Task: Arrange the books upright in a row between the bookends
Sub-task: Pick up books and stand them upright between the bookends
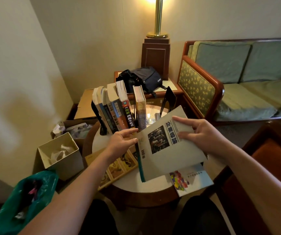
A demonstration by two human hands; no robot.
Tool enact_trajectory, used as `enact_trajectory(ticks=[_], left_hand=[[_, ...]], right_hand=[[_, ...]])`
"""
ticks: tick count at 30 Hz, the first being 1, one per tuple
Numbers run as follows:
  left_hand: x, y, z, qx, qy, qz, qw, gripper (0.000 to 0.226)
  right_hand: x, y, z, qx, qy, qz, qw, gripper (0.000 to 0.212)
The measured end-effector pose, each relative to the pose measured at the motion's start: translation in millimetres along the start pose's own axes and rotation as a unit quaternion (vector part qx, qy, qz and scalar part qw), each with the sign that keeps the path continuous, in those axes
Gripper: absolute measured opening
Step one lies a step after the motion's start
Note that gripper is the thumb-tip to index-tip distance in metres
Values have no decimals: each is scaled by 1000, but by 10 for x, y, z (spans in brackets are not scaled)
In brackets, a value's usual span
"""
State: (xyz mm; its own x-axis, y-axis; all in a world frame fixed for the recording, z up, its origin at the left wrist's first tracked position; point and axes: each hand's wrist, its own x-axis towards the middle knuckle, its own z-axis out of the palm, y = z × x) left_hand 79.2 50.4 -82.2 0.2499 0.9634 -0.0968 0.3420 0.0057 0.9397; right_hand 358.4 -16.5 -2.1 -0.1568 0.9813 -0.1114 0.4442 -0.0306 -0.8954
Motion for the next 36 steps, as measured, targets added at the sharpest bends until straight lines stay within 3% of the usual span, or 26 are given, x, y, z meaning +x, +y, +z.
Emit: enact_trajectory(ticks=[3, 6, 9, 12, 17, 30, 36], left_hand=[[111, -260, 87, 130, 15, -29, 991, 45], [179, -564, 138, 186, -20, -110, 976, 31], [301, -936, 115, 372, -67, -117, 918, 62], [395, -1224, 54, 458, -66, -79, 883, 78], [346, -1422, 94, 516, 0, -16, 857, 81], [386, -1451, 97, 509, 34, 9, 860, 81], [392, -1477, 96, 509, 39, 10, 860, 81]], right_hand=[[140, -95, -25, -105, 53, -31, 993, 60], [316, -167, -67, -181, 91, -41, 978, 61], [539, -212, -82, -241, 118, -45, 962, 61], [774, -252, -48, -264, 142, -41, 953, 60], [1161, -267, 21, -276, 178, -26, 944, 58], [2315, -258, 372, -316, 149, -15, 937, 60], [2561, -269, 424, -225, 126, -11, 966, 51]])
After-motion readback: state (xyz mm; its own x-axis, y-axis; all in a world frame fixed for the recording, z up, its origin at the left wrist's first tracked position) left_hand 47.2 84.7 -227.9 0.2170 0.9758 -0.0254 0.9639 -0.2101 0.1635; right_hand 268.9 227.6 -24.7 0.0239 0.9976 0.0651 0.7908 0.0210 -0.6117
